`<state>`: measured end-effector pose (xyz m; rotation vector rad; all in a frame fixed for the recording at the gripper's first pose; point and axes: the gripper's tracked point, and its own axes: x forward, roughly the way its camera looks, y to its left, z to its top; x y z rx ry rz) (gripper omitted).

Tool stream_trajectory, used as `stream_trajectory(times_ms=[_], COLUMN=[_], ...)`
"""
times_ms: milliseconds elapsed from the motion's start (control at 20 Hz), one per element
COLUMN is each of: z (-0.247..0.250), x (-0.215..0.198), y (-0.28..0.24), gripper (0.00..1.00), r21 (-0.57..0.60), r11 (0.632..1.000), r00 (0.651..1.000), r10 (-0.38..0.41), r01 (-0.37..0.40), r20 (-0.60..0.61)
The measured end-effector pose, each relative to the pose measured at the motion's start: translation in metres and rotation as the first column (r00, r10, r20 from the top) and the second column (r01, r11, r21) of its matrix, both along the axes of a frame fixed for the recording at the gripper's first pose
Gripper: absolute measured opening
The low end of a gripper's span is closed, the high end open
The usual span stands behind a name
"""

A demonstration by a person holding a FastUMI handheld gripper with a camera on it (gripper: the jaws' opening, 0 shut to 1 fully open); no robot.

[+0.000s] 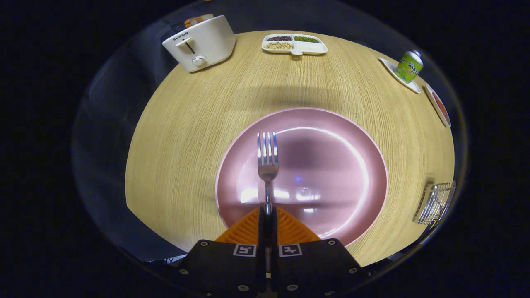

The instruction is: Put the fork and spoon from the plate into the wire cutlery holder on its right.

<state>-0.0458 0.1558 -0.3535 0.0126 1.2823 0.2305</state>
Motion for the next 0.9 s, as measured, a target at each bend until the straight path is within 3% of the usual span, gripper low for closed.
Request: stream_trajectory(times_ms=[200, 400, 900], z=[0.019, 0.043, 0.108], x=[0.001, -0.007, -0.023], y=[-0.015, -0.049, -0.210], gripper=[0.05, 0.05, 0.05], r21=[0.035, 0.082, 0.048], r11=[0.999, 0.996, 0.974], r00=[0.998, 0.993, 0.958], r10=[-0.001, -0.055, -0.227], r01=[-0.002, 0.046, 0.222], r20=[0.066, 0.106, 0.177])
